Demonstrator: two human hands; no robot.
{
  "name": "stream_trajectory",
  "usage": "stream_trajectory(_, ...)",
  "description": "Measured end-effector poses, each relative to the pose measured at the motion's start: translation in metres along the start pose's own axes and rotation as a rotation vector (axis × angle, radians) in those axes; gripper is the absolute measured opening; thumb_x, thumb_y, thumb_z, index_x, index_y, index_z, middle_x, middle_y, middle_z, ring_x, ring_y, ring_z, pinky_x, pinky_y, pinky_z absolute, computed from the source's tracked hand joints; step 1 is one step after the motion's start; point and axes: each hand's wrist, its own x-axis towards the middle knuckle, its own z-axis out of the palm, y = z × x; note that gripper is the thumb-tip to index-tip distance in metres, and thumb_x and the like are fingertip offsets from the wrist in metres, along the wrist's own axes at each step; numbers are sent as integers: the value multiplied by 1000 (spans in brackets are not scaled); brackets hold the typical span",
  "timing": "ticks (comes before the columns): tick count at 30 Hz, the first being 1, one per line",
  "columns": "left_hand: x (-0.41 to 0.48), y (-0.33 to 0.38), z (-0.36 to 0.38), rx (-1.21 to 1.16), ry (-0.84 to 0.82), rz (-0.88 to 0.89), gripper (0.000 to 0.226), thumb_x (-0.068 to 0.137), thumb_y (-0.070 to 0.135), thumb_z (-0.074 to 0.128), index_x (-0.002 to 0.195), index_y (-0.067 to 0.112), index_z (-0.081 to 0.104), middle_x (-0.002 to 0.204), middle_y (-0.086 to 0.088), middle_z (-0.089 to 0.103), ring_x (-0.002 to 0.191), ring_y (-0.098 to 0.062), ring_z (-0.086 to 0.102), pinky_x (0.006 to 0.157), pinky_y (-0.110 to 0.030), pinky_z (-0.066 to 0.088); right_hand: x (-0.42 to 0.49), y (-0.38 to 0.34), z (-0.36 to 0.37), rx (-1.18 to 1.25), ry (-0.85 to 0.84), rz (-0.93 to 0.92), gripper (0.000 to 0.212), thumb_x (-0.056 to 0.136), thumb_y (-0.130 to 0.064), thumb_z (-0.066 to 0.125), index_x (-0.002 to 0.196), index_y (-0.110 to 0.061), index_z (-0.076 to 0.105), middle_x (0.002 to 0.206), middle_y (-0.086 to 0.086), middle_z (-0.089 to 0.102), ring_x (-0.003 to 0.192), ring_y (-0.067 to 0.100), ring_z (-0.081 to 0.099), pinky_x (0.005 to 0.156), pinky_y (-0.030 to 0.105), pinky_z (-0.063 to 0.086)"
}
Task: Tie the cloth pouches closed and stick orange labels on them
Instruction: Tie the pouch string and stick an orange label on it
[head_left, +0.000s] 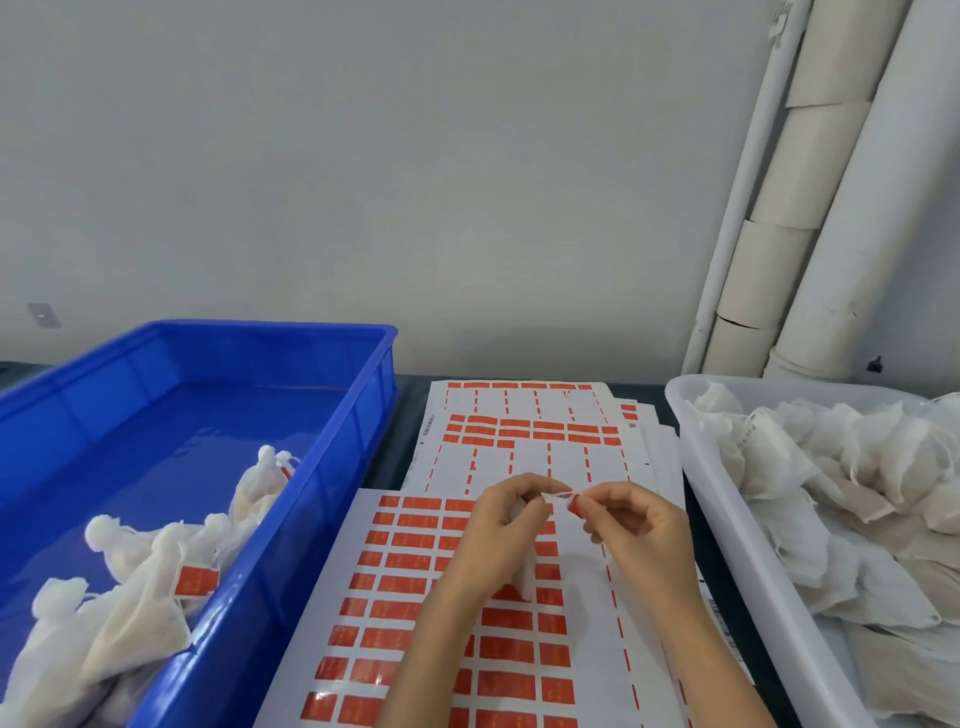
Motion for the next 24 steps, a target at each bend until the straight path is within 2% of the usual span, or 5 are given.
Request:
stream_trajectory(3,-11,7,3,47,-60,-45,29,97,12,39,95,36,56,102,16,58,100,-5,54,84,-16,45,-1,-5,1,48,0,29,6,85,-15,70,88,-18,66,79,-7,72,72,10,69,65,18,57)
stream_trajectory(9,-43,37,-8,191,-10,-59,23,96,15,50,104,36,53,105,15,58,91,-5,58,63,-5,45,-8,-36,8,94,-66,0,4,91,-16,61,94,-16,60,78,-3,72,71,16,71,67,25,59)
stream_trajectory(15,-96,77,-66,441,102,41,25,88,27,65,113,29,63,108,15,62,95,-2,61,86,-12,50,-52,-91,13,111,-305,-59,11,84,-15,64,94,-17,62,80,-6,74,71,18,72,60,20,57)
stream_trajectory(20,-148,111,-112,600,228,204,21,83,29,70,104,27,70,91,19,65,82,1,63,82,-11,50,-95,-133,39,-86,-653,-169,34,75,-20,79,95,-43,65,86,-20,70,83,11,69,66,19,56)
stream_trajectory(24,-155,128,-158,553,344,152,15,79,19,75,83,32,68,76,16,68,75,1,64,68,-8,50,-96,-165,83,-102,-641,-306,22,77,-34,76,91,-44,63,81,-23,68,75,5,66,65,18,56)
